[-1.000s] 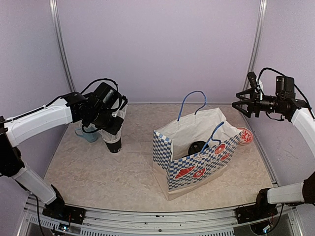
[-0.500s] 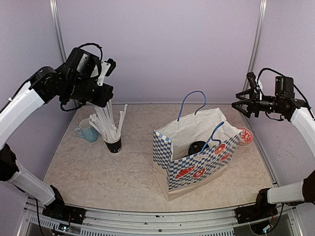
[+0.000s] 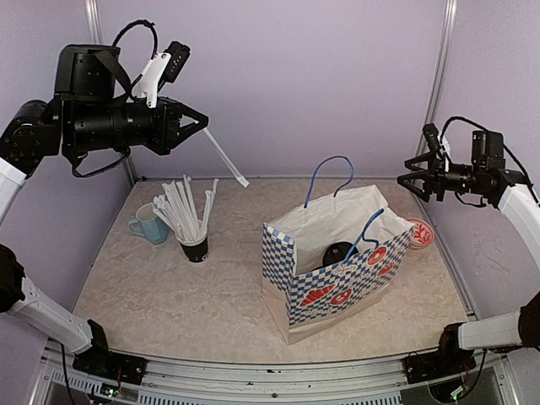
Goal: Pack the takeout coffee
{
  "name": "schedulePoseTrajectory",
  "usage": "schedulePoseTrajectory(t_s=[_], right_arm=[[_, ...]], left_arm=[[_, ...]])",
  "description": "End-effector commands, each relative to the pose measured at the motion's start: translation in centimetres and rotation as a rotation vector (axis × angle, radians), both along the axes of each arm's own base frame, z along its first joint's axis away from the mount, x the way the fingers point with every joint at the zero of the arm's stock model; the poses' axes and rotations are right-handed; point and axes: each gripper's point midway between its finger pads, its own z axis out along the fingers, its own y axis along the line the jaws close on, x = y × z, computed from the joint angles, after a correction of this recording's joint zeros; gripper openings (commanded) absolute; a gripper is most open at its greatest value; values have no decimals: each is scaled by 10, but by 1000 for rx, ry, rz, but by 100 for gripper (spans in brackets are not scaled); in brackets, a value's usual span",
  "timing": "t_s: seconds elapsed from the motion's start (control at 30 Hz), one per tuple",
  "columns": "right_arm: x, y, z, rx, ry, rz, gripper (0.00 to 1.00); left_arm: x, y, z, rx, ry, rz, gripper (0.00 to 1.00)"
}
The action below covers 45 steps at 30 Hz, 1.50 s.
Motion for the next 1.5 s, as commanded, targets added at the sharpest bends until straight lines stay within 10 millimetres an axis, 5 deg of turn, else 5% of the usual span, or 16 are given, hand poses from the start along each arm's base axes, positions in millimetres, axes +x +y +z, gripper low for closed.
schedulePoseTrajectory(t_s=[0.0, 0.23, 0.43, 1.0, 1.13, 1.33, 1.47], right_arm=[[1, -4, 4, -11, -25, -16, 74], [0, -4, 2, -15, -22, -20, 74], [-1, -5, -2, -17, -21, -23, 74], [3, -3, -10, -6, 3, -7, 74], [1, -2, -9, -7, 6, 2, 74], [-1, -1, -12, -5, 6, 7, 74], [-1, -1, -14, -1, 10, 11, 75]], left_arm=[[-40, -15, 47, -166, -75, -207, 0], [-85, -49, 43, -211, -26, -475, 0], [-86, -74, 26, -220, -13, -534, 0], [2, -206, -91, -98, -65, -406, 0], [29, -232, -131, 13, -27, -333, 5], [33, -232, -134, 65, -16, -293, 33], [20, -209, -112, 56, -37, -278, 38]])
